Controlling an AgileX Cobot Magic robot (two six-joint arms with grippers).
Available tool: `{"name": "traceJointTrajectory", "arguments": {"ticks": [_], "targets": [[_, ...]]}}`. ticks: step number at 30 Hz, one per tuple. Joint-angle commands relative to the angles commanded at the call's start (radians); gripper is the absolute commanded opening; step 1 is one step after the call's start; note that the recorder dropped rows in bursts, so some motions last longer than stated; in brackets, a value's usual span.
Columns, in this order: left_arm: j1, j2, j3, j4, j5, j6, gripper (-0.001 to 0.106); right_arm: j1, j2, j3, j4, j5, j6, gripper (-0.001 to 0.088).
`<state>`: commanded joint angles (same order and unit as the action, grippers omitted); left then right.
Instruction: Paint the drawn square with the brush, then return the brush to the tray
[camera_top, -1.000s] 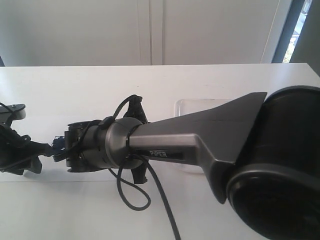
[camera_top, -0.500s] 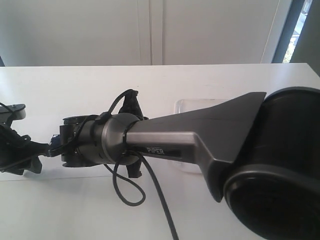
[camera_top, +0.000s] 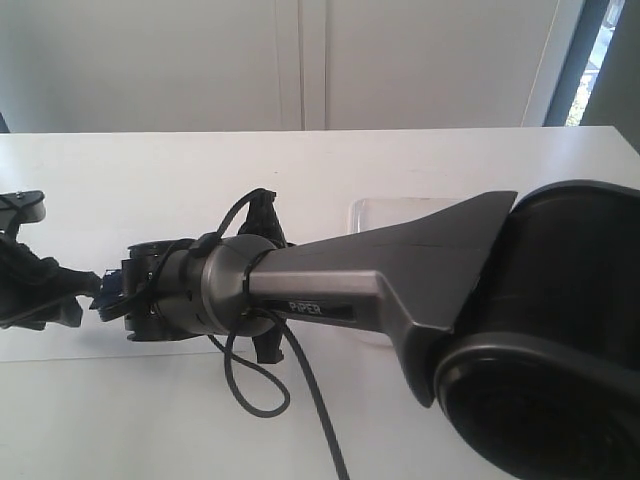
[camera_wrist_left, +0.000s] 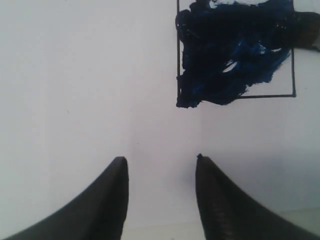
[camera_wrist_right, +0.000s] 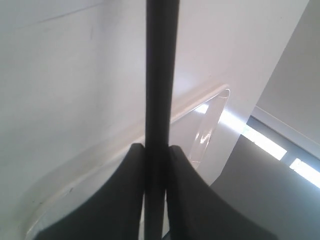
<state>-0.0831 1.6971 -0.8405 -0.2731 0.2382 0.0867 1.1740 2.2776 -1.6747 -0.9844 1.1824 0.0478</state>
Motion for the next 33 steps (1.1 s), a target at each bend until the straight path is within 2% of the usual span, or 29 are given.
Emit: {"name": "traceJointTrajectory", "arguments": {"ticks": [11,15,33], "targets": [[0.0,0.042,0.0,0.012,-0.006,0.025,0.048,0.002,0.0,0.0,0.005,0.016,-0.032,0.0],[0.0,0.042,0.0,0.012,-0.006,0.025,0.045,0.002,-0.002,0.0,0.035,0.023,-0.053,0.0],[0.0,0.042,0.0,0.012,-0.003,0.025,0.044,0.044,-0.012,0.0,0.086,0.039,-0.113,0.0]]}}
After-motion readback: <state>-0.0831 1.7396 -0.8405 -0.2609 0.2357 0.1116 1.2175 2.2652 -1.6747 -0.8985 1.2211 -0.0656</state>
